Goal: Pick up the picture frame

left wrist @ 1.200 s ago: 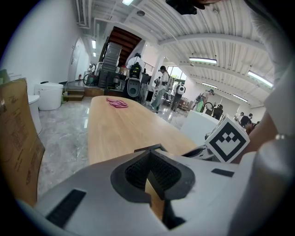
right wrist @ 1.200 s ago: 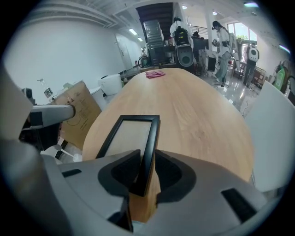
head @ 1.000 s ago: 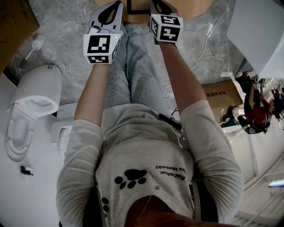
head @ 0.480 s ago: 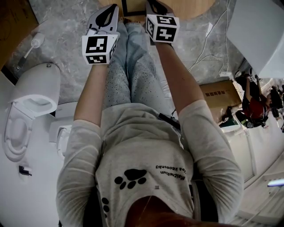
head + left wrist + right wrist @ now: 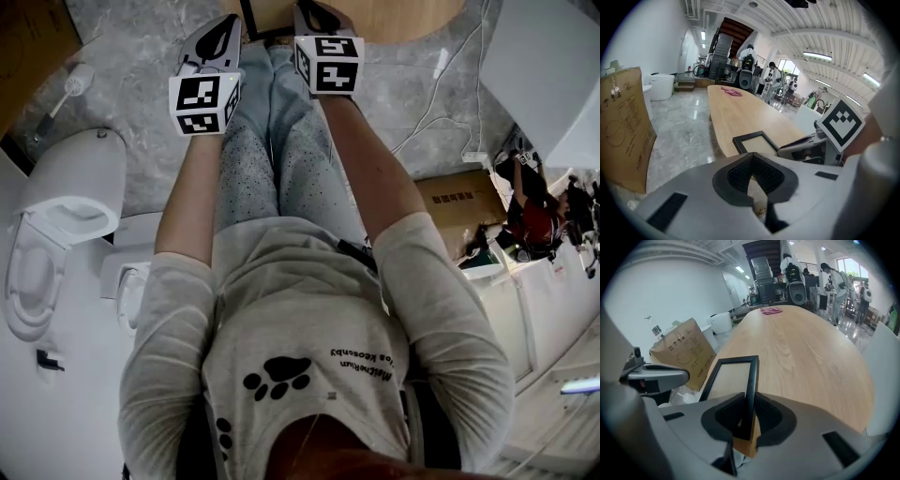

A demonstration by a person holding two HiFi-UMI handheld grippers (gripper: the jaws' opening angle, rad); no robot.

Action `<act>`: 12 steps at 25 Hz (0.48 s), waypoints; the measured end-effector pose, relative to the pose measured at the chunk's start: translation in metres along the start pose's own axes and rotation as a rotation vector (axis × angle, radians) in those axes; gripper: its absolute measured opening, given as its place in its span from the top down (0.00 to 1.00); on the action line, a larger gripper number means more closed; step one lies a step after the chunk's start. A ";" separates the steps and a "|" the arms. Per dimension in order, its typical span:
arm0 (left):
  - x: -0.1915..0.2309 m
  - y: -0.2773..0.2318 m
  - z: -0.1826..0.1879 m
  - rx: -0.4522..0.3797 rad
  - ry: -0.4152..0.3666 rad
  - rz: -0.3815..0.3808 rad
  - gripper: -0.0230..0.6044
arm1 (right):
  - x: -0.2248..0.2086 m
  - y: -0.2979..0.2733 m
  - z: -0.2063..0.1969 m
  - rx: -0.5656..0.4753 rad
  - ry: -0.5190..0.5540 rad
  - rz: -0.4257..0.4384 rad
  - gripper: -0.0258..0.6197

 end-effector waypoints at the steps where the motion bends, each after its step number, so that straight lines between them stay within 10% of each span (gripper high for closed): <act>1: 0.000 0.000 -0.002 0.007 0.004 0.002 0.95 | 0.002 0.000 0.000 0.001 0.005 0.004 0.84; 12: 0.008 0.007 -0.021 0.078 0.028 0.009 0.95 | 0.019 0.004 0.001 -0.004 0.031 0.037 0.84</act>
Point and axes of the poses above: the fingertips, and each gripper's own axes: y backward along the fingers, x to its left, z out of its top, the point moved 5 cm from there along y, backward along the fingers, and after that the axes turned 14 degrees about -x, right-handed, at the moved point
